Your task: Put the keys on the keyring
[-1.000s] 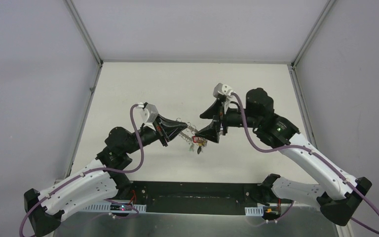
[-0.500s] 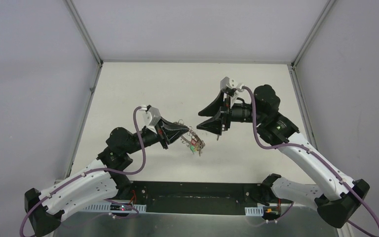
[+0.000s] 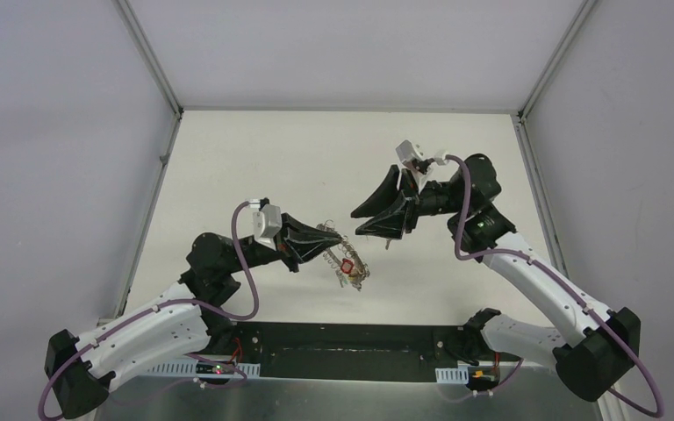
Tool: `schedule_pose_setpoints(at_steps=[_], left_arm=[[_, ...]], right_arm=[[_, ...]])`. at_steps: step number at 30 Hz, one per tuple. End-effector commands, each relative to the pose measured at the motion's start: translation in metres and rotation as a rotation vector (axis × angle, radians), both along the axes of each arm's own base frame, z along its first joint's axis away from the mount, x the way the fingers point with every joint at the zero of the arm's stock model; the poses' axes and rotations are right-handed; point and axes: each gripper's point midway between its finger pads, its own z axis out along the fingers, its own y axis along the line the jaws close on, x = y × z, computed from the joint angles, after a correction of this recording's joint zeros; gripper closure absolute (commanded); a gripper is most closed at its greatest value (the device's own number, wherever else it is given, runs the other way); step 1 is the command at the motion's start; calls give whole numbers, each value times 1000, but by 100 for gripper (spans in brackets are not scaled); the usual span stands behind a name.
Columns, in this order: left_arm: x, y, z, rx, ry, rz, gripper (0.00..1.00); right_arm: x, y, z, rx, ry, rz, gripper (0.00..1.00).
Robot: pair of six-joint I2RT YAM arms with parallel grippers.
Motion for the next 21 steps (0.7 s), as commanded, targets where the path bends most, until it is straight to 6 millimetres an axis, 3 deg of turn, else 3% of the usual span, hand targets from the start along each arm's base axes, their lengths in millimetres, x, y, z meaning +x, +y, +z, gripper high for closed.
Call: schedule_pose_setpoints(at_steps=[1, 5, 15, 21], left_arm=[[-14, 6, 35, -107, -121, -38, 100], [-14, 7, 38, -115, -123, -37, 100], [-10, 7, 39, -118, -99, -18, 100], [-9, 7, 37, -109, -90, -15, 100]], right_arm=[[-11, -1, 5, 32, -50, 85, 58], [-10, 4, -5, 13, -20, 99, 65], [-18, 19, -20, -18, 2, 105, 68], [-14, 20, -21, -23, 4, 64, 99]])
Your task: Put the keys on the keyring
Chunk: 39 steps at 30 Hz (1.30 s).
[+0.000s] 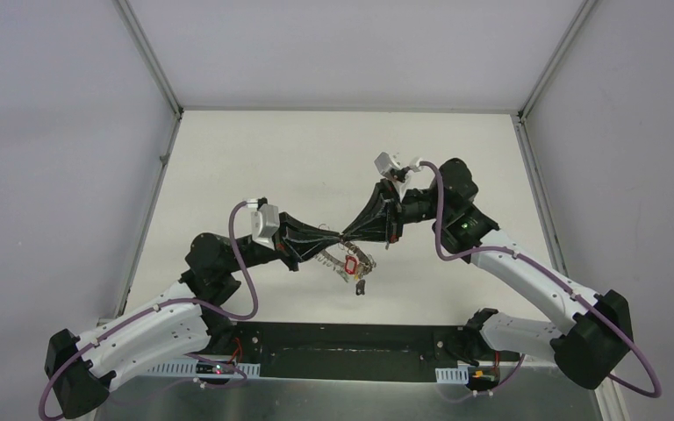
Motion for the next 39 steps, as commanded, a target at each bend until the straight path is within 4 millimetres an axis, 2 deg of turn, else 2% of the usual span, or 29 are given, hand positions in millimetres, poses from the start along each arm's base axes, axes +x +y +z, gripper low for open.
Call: schedule_pose_setpoints(at_steps=[1, 10, 13, 15, 19, 23, 29, 33, 36, 39], left_arm=[[-5, 7, 29, -80, -57, 5, 100], [-1, 7, 22, -41, -32, 23, 98], [5, 10, 19, -7, 4, 64, 66], [8, 14, 17, 15, 21, 93, 54], [12, 19, 13, 49, 46, 135, 43], [17, 18, 2, 106, 97, 153, 39], [23, 10, -13, 193, 230, 146, 29], [31, 1, -23, 220, 363, 148, 18], [42, -8, -34, 222, 493, 160, 3], [51, -21, -45, 232, 596, 172, 1]], right_arm=[[1, 0, 9, 26, -49, -31, 100], [1, -4, 11, -1, -71, -51, 100], [5, -7, 8, -56, -88, -87, 100], [7, -11, 2, -114, -90, -107, 100], [9, -18, -7, -213, -87, -134, 100], [15, -24, -12, -306, -76, -171, 100], [36, -32, -25, -464, -46, -313, 100], [62, -38, -32, -541, -1, -502, 100], [86, -45, -39, -599, 71, -682, 100], [100, -47, -45, -627, 135, -788, 100]])
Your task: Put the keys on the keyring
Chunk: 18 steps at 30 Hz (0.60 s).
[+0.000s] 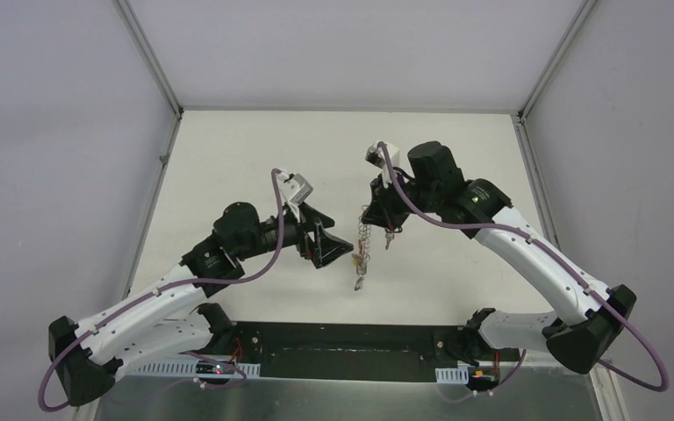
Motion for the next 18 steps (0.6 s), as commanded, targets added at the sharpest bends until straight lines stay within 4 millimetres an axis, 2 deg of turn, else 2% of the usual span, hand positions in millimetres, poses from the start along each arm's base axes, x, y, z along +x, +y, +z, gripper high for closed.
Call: schedule_pose_setpoints(at_steps=[1, 7, 15, 17, 18], left_arm=[[13, -15, 3, -34, 160, 59, 1], [29, -35, -16, 79, 154, 147, 1], [55, -42, -43, 270, 39, 282, 2], [59, -44, -47, 303, 10, 289, 8], [60, -46, -48, 319, -8, 281, 14]], right_arm=[[39, -7, 15, -13, -11, -290, 100], [48, -6, 14, 7, 30, -408, 100], [36, 3, 14, 44, 90, -361, 100], [33, 4, 12, 43, 104, -351, 100], [33, 3, 12, 40, 107, -353, 100]])
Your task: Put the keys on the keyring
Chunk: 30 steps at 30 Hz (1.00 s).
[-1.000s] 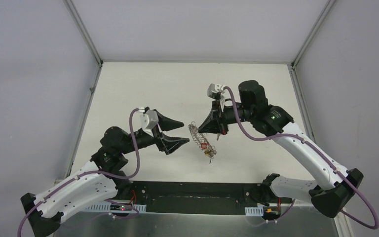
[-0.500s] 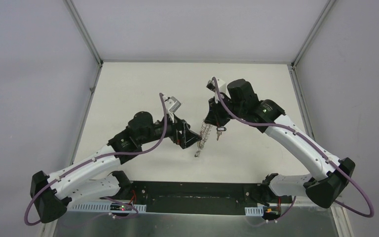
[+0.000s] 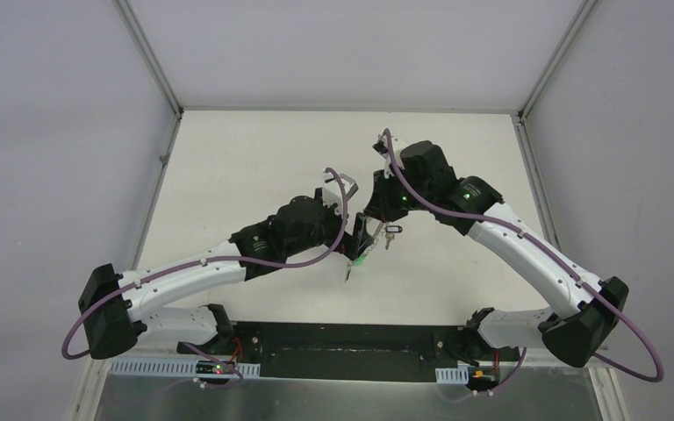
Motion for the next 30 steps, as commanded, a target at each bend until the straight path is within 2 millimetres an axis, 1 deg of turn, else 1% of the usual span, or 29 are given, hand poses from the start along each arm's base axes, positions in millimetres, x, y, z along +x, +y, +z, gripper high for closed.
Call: schedule_pose_setpoints(at_steps=[1, 2, 4, 5, 6, 8, 13, 18, 21, 26, 27, 29, 30], left_arm=[[18, 0, 13, 77, -138, 33, 22], [18, 0, 11, 91, -147, 21, 28], [17, 2, 9, 110, -157, 13, 36], [15, 3, 8, 115, -163, 1, 43], [13, 4, 8, 121, -172, -16, 54], [8, 6, 8, 118, -181, -37, 65], [0, 13, 12, 100, -192, -54, 100], [-2, 19, 11, 100, -190, -44, 100], [-3, 19, 11, 102, -189, -55, 100], [-4, 20, 11, 115, -190, -62, 100], [-4, 20, 12, 118, -192, -66, 93], [-6, 21, 16, 109, -203, -75, 65], [-8, 21, 20, 100, -210, -80, 53]], right_arm=[[-1, 10, 29, 91, -31, 4, 100], [-1, 8, 28, 81, -34, 2, 100], [-1, 4, 26, 58, -43, 3, 100], [-1, 2, 24, 46, -46, 5, 100], [-2, 0, 23, 33, -48, 9, 100], [-4, -3, 20, 13, -47, 23, 100], [-10, -4, 17, -12, -35, 69, 100], [-13, -3, 16, -25, -32, 107, 100], [-15, -3, 17, -30, -33, 129, 100], [-17, -7, 12, -94, 1, 157, 100], [-18, -8, 11, -107, 13, 165, 100], [-21, -7, 12, -121, 30, 191, 100], [-23, -6, 12, -124, 36, 214, 100]])
